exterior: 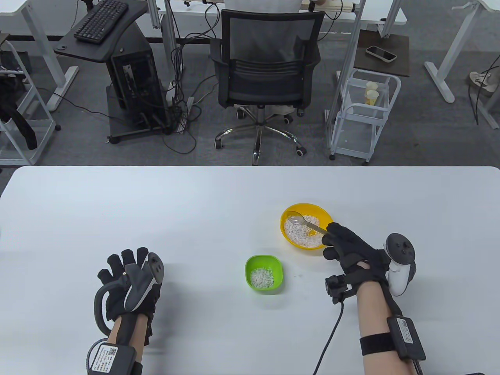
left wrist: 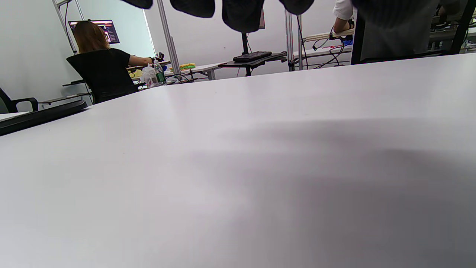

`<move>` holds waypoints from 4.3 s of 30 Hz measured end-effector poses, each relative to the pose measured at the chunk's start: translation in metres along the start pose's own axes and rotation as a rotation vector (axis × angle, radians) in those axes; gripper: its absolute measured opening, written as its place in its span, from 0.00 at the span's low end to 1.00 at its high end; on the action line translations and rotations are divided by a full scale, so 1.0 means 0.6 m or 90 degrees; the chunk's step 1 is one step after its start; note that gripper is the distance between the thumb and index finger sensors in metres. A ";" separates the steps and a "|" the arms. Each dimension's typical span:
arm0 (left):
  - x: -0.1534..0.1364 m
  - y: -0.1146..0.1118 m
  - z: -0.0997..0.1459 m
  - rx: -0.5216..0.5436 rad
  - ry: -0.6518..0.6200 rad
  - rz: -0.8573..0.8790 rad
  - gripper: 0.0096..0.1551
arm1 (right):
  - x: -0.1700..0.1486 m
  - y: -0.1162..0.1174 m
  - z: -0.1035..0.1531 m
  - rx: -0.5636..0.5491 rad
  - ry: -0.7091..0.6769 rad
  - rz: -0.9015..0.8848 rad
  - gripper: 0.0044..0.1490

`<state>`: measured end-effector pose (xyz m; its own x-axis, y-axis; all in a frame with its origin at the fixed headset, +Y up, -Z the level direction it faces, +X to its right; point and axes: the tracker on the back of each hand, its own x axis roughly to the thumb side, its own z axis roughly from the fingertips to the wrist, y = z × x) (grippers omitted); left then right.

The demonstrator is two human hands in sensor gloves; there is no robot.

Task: Scoop rice into small dish

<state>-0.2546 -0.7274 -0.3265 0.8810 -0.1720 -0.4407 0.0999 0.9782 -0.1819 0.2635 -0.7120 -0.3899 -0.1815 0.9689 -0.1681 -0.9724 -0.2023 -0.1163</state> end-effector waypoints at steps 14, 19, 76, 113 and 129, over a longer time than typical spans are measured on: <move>-0.001 0.000 -0.002 -0.002 -0.003 0.001 0.43 | -0.024 0.009 -0.008 -0.153 0.020 0.286 0.28; -0.001 -0.001 -0.002 -0.001 -0.004 0.003 0.43 | -0.036 0.028 -0.013 -0.107 0.021 0.265 0.28; -0.002 -0.001 -0.002 -0.002 -0.002 0.012 0.43 | -0.004 0.024 -0.007 0.225 0.037 -0.114 0.27; -0.002 -0.001 -0.004 0.001 -0.007 0.015 0.43 | 0.060 0.099 0.026 0.228 -0.152 0.362 0.25; -0.004 -0.001 -0.005 0.000 -0.008 0.025 0.43 | 0.045 0.086 0.014 0.245 -0.119 0.324 0.26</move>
<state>-0.2583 -0.7278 -0.3281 0.8896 -0.1326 -0.4370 0.0659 0.9842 -0.1646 0.2070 -0.6951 -0.3923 -0.6209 0.7810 0.0671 -0.7352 -0.6099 0.2957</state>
